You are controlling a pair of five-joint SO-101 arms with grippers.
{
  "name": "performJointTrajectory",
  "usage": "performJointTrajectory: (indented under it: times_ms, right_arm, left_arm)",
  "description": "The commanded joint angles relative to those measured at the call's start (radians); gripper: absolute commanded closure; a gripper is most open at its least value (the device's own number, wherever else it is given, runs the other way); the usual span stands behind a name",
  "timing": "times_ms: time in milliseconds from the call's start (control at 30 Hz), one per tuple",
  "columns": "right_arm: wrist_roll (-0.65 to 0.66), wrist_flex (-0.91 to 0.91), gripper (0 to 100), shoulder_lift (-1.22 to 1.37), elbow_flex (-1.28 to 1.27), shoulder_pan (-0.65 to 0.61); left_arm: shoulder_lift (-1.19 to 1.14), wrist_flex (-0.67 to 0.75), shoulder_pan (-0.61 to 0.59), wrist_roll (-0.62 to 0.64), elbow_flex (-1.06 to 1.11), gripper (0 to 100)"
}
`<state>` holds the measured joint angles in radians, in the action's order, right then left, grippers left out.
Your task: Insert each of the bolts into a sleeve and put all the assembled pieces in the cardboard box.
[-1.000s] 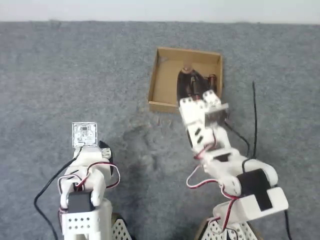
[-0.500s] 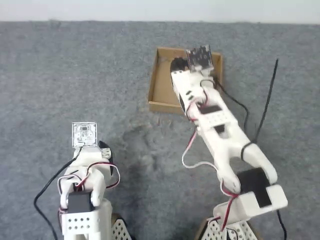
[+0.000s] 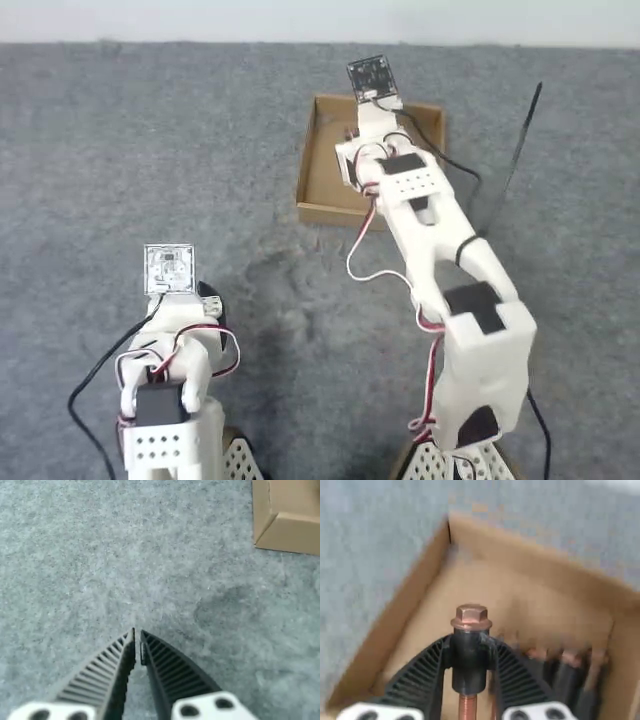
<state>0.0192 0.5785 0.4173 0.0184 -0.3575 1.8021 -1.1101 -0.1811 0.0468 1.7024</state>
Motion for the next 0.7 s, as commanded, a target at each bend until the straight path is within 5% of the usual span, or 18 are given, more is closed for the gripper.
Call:
performJointTrajectory:
  times_ms: [0,200,500,667]
  right_arm:
    - [-0.026,0.099,97.6,0.016,0.146,0.005]
    - [-0.077,0.208,84.3,0.076,0.232,0.007]
    - [-0.078,0.392,99.1,-0.024,0.301,0.012]
    - [-0.078,0.627,99.1,-0.196,0.301,0.013]
  left_arm:
    - [0.017,-0.006,-0.005,-0.006,-0.018,99]
    - [0.017,-0.005,-0.005,-0.006,-0.018,99]
    - [0.017,-0.003,-0.005,-0.006,-0.018,99]
    - [0.017,-0.003,-0.005,-0.006,-0.018,99]
